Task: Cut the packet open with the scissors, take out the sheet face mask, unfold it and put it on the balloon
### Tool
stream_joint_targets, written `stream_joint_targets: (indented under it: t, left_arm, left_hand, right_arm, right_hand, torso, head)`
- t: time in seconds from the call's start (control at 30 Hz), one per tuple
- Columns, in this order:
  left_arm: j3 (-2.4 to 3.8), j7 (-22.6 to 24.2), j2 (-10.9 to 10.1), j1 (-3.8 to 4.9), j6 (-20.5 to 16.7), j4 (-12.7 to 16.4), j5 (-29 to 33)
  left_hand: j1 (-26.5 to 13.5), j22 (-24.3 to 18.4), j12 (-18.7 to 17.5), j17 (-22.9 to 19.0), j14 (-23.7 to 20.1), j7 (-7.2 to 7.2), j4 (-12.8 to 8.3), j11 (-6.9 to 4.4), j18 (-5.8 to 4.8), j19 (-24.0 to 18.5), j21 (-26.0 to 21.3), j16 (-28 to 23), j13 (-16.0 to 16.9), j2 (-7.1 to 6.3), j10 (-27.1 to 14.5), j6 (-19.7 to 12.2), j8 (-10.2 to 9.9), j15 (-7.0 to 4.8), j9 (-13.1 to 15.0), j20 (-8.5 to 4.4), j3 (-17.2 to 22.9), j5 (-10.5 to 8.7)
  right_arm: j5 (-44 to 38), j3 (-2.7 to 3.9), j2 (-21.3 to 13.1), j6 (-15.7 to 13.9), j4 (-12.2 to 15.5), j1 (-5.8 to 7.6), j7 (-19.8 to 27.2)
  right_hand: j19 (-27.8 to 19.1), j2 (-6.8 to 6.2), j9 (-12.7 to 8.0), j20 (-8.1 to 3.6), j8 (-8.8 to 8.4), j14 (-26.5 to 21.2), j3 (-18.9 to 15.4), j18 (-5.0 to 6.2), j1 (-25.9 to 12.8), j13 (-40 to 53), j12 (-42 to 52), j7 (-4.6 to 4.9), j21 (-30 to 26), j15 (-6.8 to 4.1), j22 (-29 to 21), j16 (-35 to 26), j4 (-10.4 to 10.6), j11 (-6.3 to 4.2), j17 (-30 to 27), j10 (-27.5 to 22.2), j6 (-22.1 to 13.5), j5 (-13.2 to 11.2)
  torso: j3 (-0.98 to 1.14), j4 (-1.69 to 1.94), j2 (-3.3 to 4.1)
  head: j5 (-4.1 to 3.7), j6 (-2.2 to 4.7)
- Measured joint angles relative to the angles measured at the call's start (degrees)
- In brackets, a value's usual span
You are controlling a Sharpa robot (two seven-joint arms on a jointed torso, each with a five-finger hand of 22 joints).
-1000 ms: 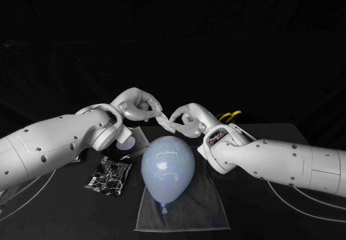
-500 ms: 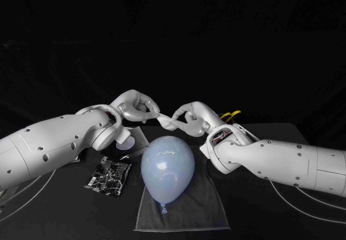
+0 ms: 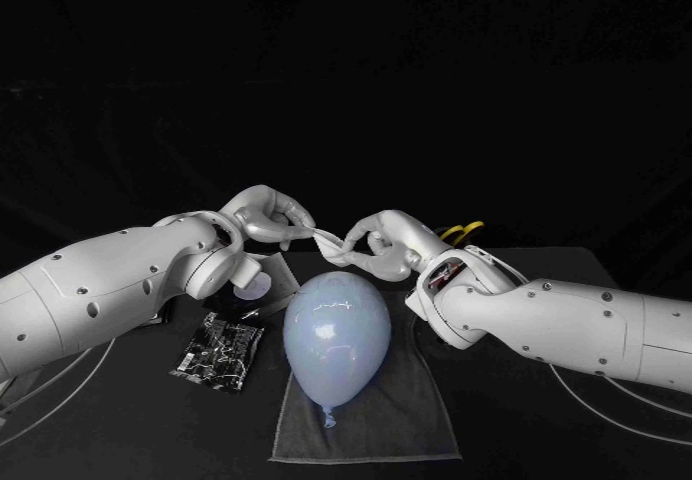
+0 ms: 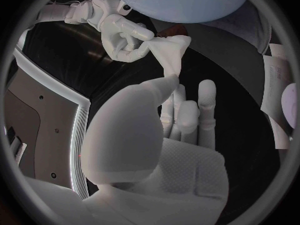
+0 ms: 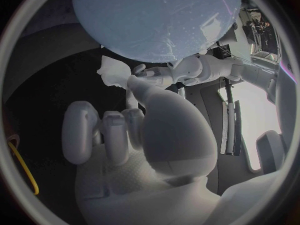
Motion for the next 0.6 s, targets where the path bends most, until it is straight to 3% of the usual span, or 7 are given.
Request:
stream_joint_targets:
  t: [0.2, 0.3, 0.6]
  left_arm:
    - [-0.01, -2.43, -0.10, 0.00, 0.24, 0.29, 2.52]
    - [-0.02, -3.47, -0.25, 0.00, 0.64, 0.67, 3.49]
    - [-0.03, -6.52, -0.79, 0.00, 1.66, 1.39, 5.91]
  left_hand:
    - [-0.96, -0.01, 0.00, -0.06, 0.00, 0.12, -0.97, 0.00, 0.07, -0.21, 0.00, 0.00, 0.00, -0.35, 0.00, -0.29, 0.28, 0.00, 0.43, -0.21, 1.30, 0.00]
    - [-1.38, -0.01, 0.22, -0.25, 0.00, 0.12, -1.29, 0.02, 0.58, -0.42, 0.00, 0.00, -0.02, -0.45, -0.01, -0.29, 0.33, 0.00, 0.68, 0.00, 1.91, 0.00]
    - [-2.71, -0.16, 0.24, -0.40, 0.00, 0.14, -1.84, 0.09, 0.59, -0.42, 0.00, 0.00, -0.07, -0.60, -0.09, -0.32, 0.61, 0.00, 1.02, 0.00, 2.77, 0.00]
  right_arm:
    - [-4.81, 0.00, -0.20, 2.18, 0.13, 0.11, -0.29]
    - [-6.40, 0.00, -0.46, 2.31, 0.19, 0.30, -0.46]
    - [-9.38, 0.23, -1.58, 1.74, 1.51, 1.39, -0.69]
  right_hand:
    - [-0.01, 0.00, -0.02, 0.00, 0.00, 0.00, 0.20, 0.00, 0.00, -0.02, -0.02, -0.01, 0.00, 0.01, -0.03, -0.02, -0.20, 0.00, 0.00, 0.00, -0.01, -0.01]
    - [-0.09, -0.07, -0.02, 0.09, 0.20, -0.01, 0.23, 0.00, -0.06, -0.04, -0.03, -0.16, 0.01, 0.01, -0.03, -0.04, -0.23, 0.00, 0.00, 0.00, 0.14, -0.02]
    - [-0.10, -0.07, 0.02, 0.10, 0.37, -0.01, 0.23, 0.00, -0.06, -0.03, 0.30, -0.27, 0.40, 0.01, -0.01, 0.03, -0.23, 0.00, -0.02, 0.00, 0.06, -0.03]
  torso:
    - [0.01, -0.02, 0.00]
    - [0.01, -0.02, 0.00]
    - [0.00, -0.03, -0.03]
  head:
    - [0.01, 0.14]
    - [-0.04, 0.16]
    - [-0.07, 0.38]
